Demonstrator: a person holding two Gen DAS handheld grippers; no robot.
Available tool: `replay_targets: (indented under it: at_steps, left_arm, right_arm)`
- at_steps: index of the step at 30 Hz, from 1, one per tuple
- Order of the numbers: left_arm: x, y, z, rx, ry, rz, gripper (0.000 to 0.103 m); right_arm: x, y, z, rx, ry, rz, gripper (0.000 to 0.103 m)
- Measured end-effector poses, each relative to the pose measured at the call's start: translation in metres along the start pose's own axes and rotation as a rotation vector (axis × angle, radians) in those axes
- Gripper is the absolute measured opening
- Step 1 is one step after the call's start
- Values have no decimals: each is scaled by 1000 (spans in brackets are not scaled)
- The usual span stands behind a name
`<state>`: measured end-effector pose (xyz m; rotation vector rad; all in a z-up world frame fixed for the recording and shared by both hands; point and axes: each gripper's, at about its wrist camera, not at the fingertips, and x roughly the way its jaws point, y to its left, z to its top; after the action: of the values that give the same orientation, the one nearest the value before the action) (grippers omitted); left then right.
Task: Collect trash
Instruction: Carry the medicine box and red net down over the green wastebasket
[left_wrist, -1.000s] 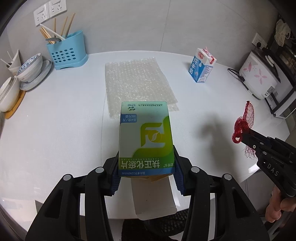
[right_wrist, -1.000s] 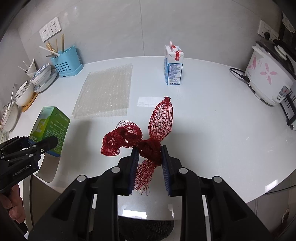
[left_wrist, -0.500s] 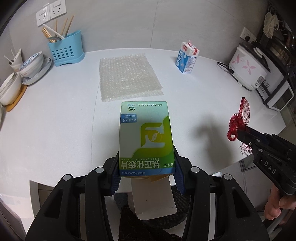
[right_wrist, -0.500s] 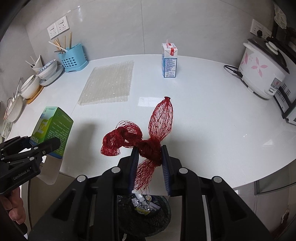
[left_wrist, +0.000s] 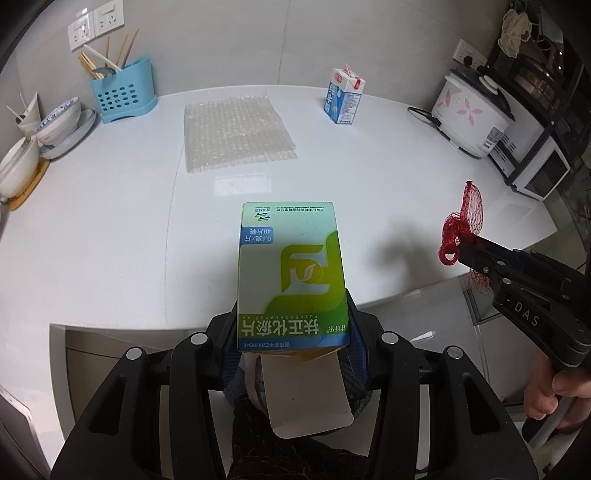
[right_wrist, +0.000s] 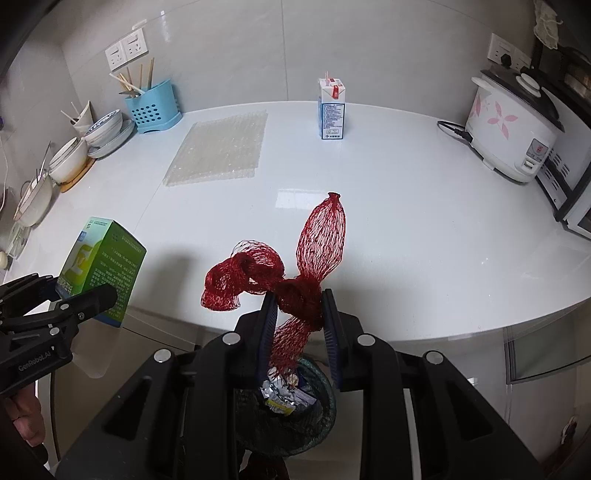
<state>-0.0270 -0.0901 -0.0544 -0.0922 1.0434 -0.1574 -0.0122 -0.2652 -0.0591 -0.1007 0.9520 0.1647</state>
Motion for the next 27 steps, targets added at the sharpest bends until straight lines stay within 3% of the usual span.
replay_targets:
  at_steps: [27]
  left_arm:
    - [16,-6,-63,17,64,12,46]
  right_arm:
    - [6,10,-73,-30,73,42,23]
